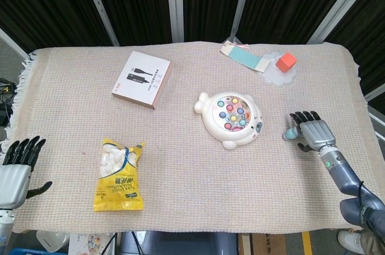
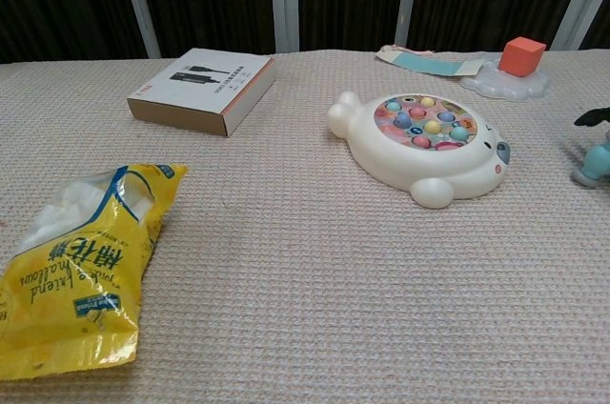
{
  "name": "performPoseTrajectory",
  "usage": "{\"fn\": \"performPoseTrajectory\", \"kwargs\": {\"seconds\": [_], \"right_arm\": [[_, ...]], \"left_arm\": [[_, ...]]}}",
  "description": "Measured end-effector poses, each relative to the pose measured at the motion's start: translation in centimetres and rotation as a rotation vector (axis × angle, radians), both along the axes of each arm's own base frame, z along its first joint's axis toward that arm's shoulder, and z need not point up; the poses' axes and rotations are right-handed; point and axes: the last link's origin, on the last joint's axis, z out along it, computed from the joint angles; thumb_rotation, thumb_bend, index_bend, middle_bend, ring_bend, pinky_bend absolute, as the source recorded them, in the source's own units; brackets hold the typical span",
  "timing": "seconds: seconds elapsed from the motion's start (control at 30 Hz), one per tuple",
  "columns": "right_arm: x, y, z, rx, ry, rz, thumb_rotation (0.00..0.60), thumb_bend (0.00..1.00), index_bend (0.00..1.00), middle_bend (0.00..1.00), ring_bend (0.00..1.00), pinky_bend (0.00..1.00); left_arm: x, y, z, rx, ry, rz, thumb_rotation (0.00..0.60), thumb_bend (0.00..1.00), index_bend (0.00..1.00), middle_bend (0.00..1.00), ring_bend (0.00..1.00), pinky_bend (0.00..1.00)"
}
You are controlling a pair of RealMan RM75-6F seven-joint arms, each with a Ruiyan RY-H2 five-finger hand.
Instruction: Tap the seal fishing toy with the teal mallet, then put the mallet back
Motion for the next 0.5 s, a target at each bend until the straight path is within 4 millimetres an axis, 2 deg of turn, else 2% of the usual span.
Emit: {"fn": "performPoseTrajectory", "kwargs": {"seconds": [0.1, 0.3, 0.4, 0.5], "right_arm": [[0.8, 0.8, 0.8, -0.039, -0.05, 0.022, 0.6, 0.34, 0.0, 0.03, 0.0, 0.0], [1.9, 4.1, 3.5, -0.192, -0.204, 0.079, 0.6, 0.34, 0.0, 0.05, 0.0, 0.0], [1.8, 6.6, 5.1, -0.294, -0.267, 0.12, 0.6, 0.34, 0.0, 0.05, 0.0, 0.0], [1.3, 10.0, 6.3, -0.384, -0.307, 0.144, 0.6, 0.34, 0.0, 0.05, 0.01, 0.0]], "left_arm": [[-0.1, 0.0, 0.1, 0.011, -0.006, 0.001, 0.6, 0.13, 0.0, 0.0, 0.0, 0.0], [-0.5, -0.4, 0.7, 0.057, -0.024, 0.001, 0.6, 0.13, 0.0, 0.0, 0.0, 0.0], [-0.9, -0.7, 0.9, 0.075, -0.03, 0.006, 0.6, 0.13, 0.0, 0.0, 0.0, 0.0], [-1.1, -0.9, 0.9, 0.078, -0.032, 0.007, 0.6, 0.13, 0.0, 0.0, 0.0, 0.0]]}}
